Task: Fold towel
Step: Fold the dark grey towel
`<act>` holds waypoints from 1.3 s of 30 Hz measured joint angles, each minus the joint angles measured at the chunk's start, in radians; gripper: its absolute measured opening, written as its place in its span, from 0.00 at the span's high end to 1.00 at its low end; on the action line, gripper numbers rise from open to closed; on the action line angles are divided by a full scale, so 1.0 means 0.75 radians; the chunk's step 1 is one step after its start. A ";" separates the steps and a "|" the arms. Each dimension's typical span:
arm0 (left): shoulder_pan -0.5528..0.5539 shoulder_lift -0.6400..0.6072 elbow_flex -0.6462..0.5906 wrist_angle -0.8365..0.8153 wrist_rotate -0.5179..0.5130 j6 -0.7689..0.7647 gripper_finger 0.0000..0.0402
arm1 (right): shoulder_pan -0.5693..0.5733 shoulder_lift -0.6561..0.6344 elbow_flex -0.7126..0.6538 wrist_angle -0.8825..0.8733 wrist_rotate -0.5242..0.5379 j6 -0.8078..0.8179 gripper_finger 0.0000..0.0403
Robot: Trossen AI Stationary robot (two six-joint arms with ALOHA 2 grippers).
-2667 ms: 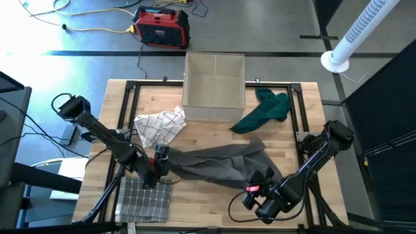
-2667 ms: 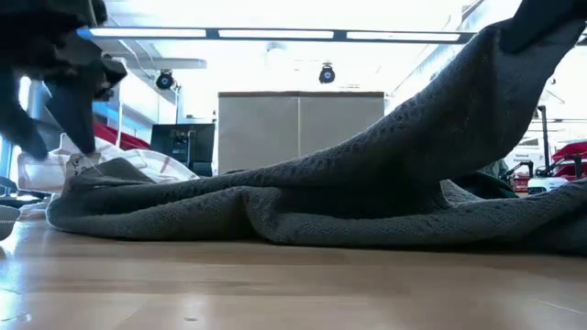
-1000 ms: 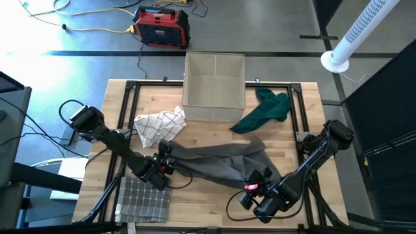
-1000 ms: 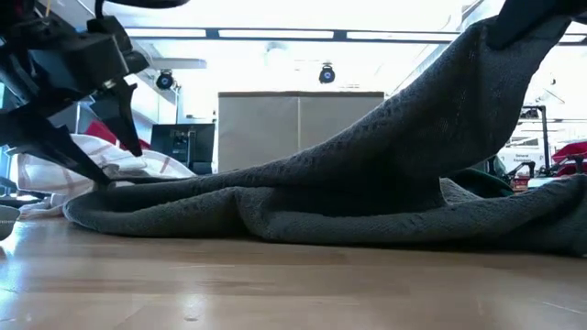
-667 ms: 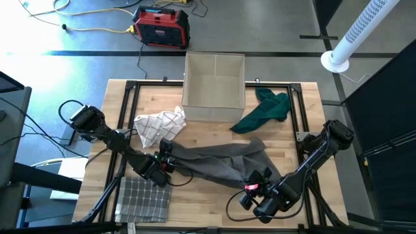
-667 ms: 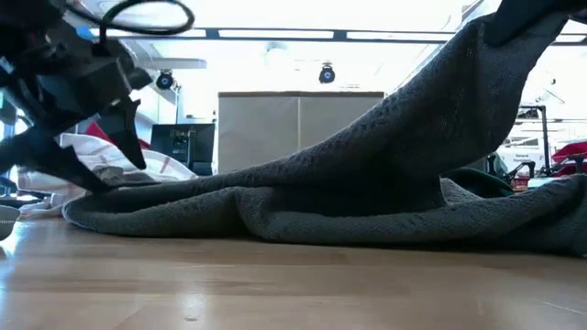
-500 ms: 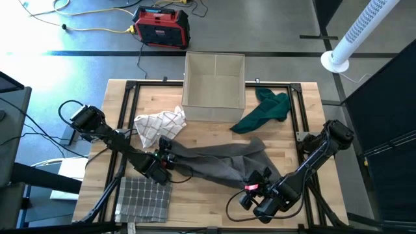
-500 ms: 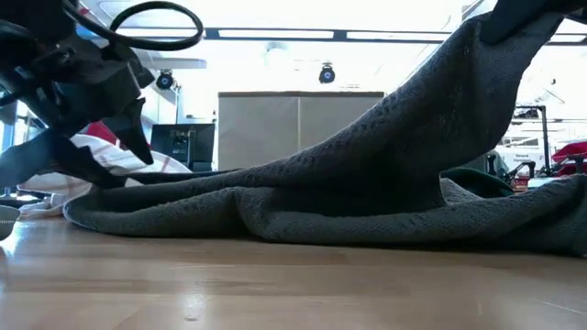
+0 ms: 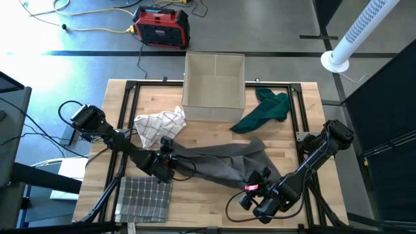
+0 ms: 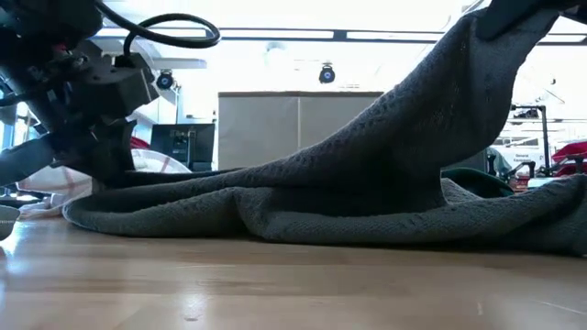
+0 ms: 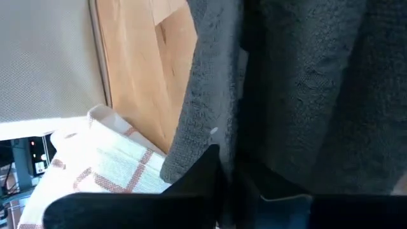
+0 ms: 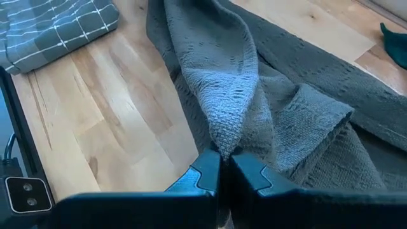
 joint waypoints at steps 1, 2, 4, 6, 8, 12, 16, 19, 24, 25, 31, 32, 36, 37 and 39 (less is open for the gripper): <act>-0.001 0.000 0.010 -0.025 0.003 -0.015 0.94 | 0.000 0.000 0.001 0.007 0.001 -0.003 1.00; -0.002 0.000 0.020 -0.049 0.005 -0.031 0.96 | 0.000 0.000 0.001 0.014 0.003 -0.006 1.00; -0.010 -0.002 0.056 -0.132 0.005 -0.084 0.99 | 0.000 0.000 0.008 0.026 0.003 -0.019 1.00; -0.038 -0.016 0.144 -0.312 -0.009 -0.193 0.99 | 0.000 0.000 0.043 0.032 -0.012 -0.047 1.00; -0.079 -0.041 0.250 -0.470 -0.029 -0.287 0.99 | 0.002 0.000 0.093 0.031 -0.023 -0.098 1.00; -0.183 -0.104 0.464 -0.707 -0.063 -0.427 1.00 | 0.007 0.000 0.234 0.032 -0.022 -0.236 1.00; -0.313 -0.179 0.652 -0.824 -0.126 -0.553 1.00 | 0.027 0.000 0.386 0.039 0.026 -0.376 1.00; -0.435 -0.238 0.765 -0.830 -0.209 -0.594 1.00 | 0.063 0.000 0.494 0.042 0.072 -0.479 1.00; -0.625 -0.304 0.948 -0.821 -0.434 -0.595 1.00 | 0.149 0.000 0.675 0.054 0.216 -0.644 1.00; -0.657 -0.311 0.983 -0.808 -0.485 -0.581 1.00 | 0.170 0.000 0.707 0.069 0.264 -0.687 1.00; -0.784 -0.315 1.177 -0.668 -0.765 -0.354 1.00 | 0.268 0.000 0.849 0.323 0.486 -1.210 1.00; -0.805 -0.316 1.209 -0.644 -0.812 -0.317 1.00 | 0.284 0.000 0.872 0.366 0.522 -1.299 1.00; -0.853 -0.316 1.314 -0.456 -0.982 -0.041 1.00 | 0.321 0.000 0.943 0.594 0.597 -1.718 1.00; -0.853 -0.316 1.337 -0.388 -1.012 0.057 1.00 | 0.324 0.000 0.962 0.647 0.599 -1.833 1.00; -0.848 -0.316 1.378 -0.225 -1.065 0.273 1.00 | 0.327 0.000 1.006 0.738 0.600 -2.038 1.00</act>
